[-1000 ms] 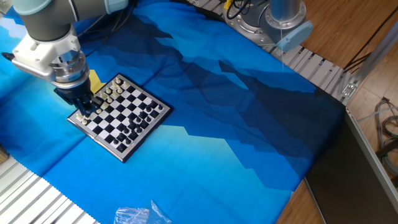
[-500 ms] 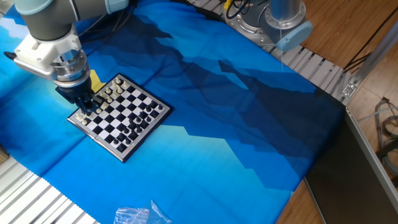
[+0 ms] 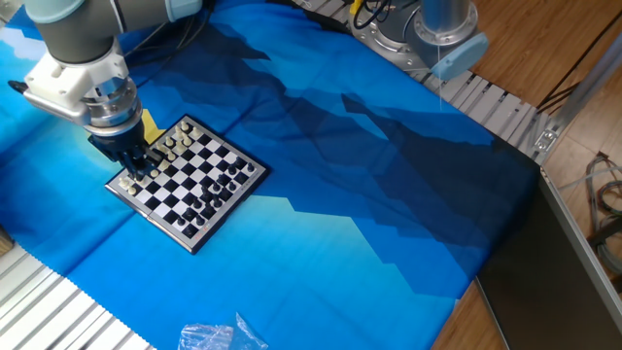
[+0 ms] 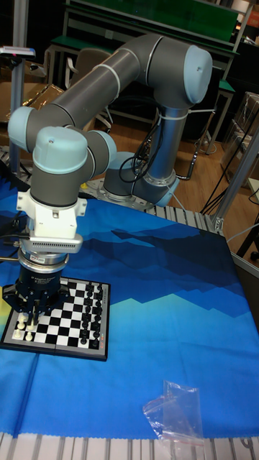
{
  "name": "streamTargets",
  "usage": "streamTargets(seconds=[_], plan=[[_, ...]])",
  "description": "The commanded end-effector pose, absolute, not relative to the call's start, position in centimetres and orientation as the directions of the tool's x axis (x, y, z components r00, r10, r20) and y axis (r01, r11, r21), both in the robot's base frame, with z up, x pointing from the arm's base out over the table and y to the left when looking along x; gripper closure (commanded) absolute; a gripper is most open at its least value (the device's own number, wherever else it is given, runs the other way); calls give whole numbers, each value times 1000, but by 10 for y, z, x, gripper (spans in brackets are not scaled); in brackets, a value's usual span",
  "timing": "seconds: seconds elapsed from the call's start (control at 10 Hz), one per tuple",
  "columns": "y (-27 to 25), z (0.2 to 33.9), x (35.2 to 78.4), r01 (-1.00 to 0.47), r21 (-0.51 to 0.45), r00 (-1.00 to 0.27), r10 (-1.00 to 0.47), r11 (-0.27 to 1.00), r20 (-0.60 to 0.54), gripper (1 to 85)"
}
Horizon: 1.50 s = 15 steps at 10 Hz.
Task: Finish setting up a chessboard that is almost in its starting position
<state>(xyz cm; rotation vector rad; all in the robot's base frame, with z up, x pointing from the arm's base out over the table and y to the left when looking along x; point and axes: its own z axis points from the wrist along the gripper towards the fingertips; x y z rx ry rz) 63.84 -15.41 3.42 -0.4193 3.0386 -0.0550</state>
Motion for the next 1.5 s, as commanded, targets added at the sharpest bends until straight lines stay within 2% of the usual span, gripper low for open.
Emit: streamTargets(seconds=[0.0, 1.4], plan=[[-151, 35, 639, -258, -33, -962, -260, 965, -79, 847], [-154, 32, 637, -260, -33, -962, -262, 965, -76, 847]])
